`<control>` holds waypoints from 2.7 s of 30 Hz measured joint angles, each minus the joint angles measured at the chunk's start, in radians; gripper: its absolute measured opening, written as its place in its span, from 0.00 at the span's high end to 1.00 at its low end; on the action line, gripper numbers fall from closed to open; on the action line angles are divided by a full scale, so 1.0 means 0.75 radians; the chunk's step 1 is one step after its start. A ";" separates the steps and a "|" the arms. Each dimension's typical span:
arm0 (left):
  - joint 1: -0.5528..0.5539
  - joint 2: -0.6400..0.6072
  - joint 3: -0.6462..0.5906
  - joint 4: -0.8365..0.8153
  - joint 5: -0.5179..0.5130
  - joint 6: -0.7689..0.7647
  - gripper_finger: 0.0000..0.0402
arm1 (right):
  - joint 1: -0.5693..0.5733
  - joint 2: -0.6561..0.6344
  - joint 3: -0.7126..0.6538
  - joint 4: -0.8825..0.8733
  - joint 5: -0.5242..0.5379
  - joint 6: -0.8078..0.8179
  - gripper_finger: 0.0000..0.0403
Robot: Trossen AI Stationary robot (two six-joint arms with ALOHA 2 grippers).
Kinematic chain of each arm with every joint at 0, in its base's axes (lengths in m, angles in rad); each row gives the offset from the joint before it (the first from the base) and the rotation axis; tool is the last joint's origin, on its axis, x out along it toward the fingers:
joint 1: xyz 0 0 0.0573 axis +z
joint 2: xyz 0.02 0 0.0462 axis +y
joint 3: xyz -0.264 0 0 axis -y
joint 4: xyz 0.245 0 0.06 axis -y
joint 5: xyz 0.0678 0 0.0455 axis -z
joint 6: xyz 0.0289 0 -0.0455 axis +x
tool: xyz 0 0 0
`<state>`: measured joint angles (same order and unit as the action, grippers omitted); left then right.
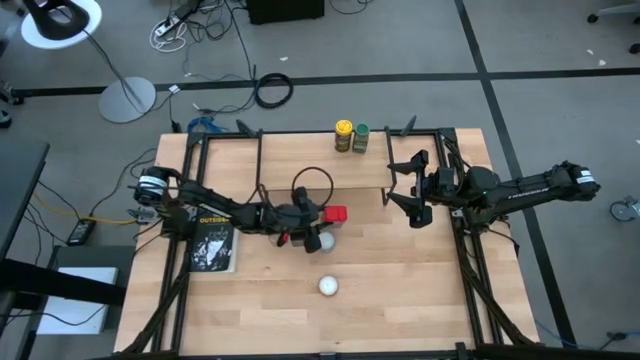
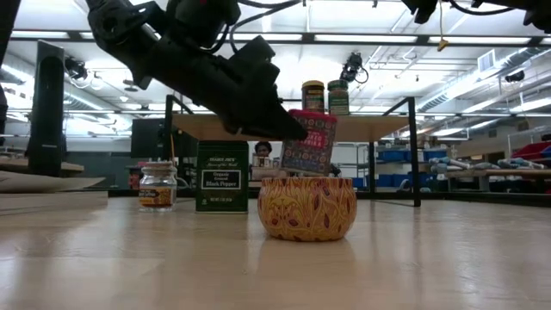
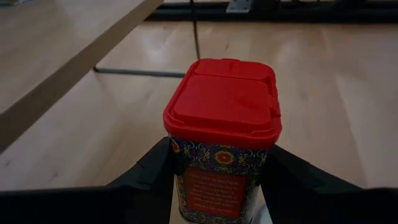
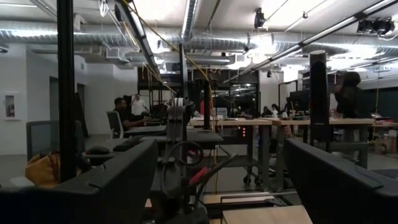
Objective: Shelf spices
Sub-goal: Remove the red seasoning can from the shelf, then remove the green seasoning bottle from the shelf
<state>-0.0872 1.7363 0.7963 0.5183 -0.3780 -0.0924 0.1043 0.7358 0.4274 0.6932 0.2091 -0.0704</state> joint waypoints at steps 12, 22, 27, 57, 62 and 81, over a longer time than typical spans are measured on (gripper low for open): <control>0.001 0.000 0.000 -0.111 -0.068 -0.090 0.55 | 0.000 0.000 0.000 0.001 0.000 -0.001 0.14; 0.001 0.000 0.000 -0.094 -0.061 -0.124 0.38 | 0.000 0.000 0.000 0.001 0.000 -0.001 0.14; 0.001 0.000 0.000 -0.078 -0.057 -0.132 0.31 | 0.000 0.000 0.000 0.001 -0.001 -0.001 0.14; -0.024 -0.528 0.151 -0.024 -0.232 0.170 0.29 | -0.234 0.119 -0.001 -0.113 0.366 0.104 0.18; -0.033 -0.679 0.150 -0.107 -0.291 0.227 0.29 | -0.374 0.236 -0.001 -0.102 0.312 0.137 0.18; -0.050 -0.974 0.148 -0.516 -0.446 0.152 0.29 | -0.641 0.654 0.184 -0.023 0.205 0.181 0.14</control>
<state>-0.1249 1.0060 0.9073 0.1312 -0.7128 0.0215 -0.3766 1.2264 0.5656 0.6758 0.3626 0.0656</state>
